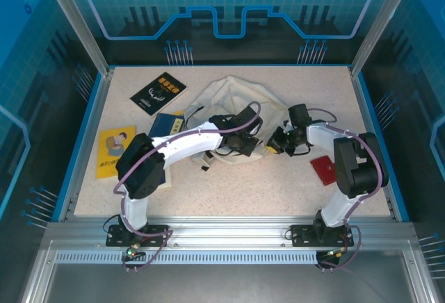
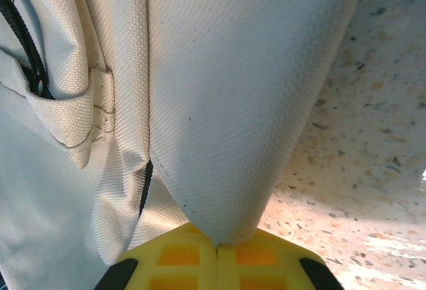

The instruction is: Pack the student bag

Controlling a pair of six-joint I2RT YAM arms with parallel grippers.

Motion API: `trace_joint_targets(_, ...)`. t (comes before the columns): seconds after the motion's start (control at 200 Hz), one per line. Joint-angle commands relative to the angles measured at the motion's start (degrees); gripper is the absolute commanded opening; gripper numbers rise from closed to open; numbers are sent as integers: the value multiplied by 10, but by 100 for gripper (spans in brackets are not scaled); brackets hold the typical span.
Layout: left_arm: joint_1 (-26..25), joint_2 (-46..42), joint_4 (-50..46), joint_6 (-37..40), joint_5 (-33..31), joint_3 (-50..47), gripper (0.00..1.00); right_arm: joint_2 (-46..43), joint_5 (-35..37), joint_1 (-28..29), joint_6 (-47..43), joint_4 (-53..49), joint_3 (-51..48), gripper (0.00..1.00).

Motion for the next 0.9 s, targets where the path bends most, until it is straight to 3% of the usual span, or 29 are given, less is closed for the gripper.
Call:
trace_joint_targets(0.0, -2, -62, -43, 47, -56, -27, 0, 13, 67, -17, -23, -21, 27, 1)
trace_joint_targets(0.455, 16, -99, -44, 93, -142, -91, 0, 81, 142, -45, -56, -45, 102, 0)
trace_joint_targets(0.55, 27, -100, -27, 82, -128, -88, 0, 80, 178, -51, -74, -49, 118, 0)
trace_joint_targets(0.63, 30, -102, 23, 58, -46, -84, 0, 73, 175, -53, -93, -60, 138, 0)
trace_joint_targets(0.67, 28, -97, 59, 45, -4, -84, 0, 64, 163, -53, -98, -65, 145, 7)
trace_joint_targets(0.805, 21, -60, 124, 16, 57, -64, 0, 1, 145, -56, -90, -80, 134, 49)
trace_joint_targets(0.89, 16, -40, 137, 15, 77, -44, 0, -45, 119, -66, -70, -86, 105, 57)
